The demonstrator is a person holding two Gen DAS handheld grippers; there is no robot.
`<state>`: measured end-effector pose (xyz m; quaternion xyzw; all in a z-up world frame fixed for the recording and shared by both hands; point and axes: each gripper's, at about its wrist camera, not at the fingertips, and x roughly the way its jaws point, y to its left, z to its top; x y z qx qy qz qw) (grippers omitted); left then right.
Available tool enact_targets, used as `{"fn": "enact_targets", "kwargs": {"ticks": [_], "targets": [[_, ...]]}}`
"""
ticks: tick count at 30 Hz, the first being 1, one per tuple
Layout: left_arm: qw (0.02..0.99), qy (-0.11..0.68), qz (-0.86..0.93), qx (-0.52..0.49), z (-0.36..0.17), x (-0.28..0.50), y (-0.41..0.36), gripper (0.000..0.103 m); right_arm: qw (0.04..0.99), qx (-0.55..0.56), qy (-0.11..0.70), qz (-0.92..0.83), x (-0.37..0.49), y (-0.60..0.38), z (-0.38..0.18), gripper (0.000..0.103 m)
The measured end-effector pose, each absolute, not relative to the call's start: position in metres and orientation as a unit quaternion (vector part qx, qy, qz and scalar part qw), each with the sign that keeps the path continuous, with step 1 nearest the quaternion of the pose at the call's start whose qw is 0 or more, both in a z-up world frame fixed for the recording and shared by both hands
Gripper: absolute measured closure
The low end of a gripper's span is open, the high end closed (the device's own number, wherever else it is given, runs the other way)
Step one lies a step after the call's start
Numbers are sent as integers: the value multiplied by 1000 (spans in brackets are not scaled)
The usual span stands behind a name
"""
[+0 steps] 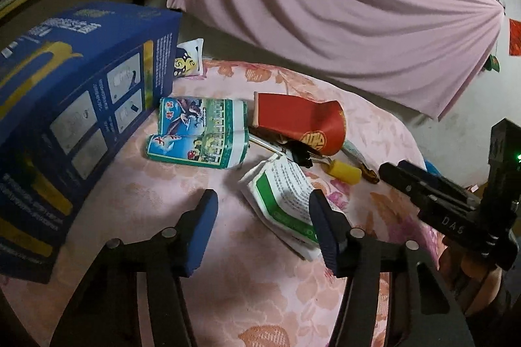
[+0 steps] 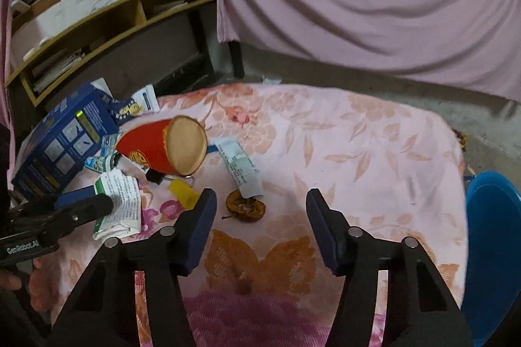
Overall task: Collect trash
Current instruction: 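Grasp the dried fruit slice with the right gripper while the left gripper grasps a white scrap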
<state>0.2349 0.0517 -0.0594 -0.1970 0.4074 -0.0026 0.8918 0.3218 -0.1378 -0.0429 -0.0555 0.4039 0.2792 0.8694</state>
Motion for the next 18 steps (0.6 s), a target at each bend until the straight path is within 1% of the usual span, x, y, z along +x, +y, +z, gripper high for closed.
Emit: {"fn": "enact_targets", "kwargs": {"ticks": [3, 4, 6, 8, 11, 13, 18], "targets": [[890, 408, -6, -204, -60, 239, 55, 55, 859, -53, 421, 287, 327, -134, -49, 48], [889, 410, -7, -205, -60, 241, 56, 58, 856, -51, 425, 289, 329, -133, -50, 48], [888, 412, -4, -207, -60, 243, 58, 65, 850, -45, 436, 292, 333, -132, -54, 48], [886, 414, -5, -209, -60, 245, 60, 78, 842, -39, 449, 296, 337, -130, -59, 53], [885, 414, -11, -213, -60, 245, 61, 81, 837, -34, 459, 295, 341, -130, -62, 63], [885, 413, -17, -214, -59, 242, 61, 83, 836, -32, 462, 294, 343, -130, -62, 74], [892, 402, -22, -204, -55, 243, 54, 89, 836, -40, 462, 292, 341, -130, -62, 75]]}}
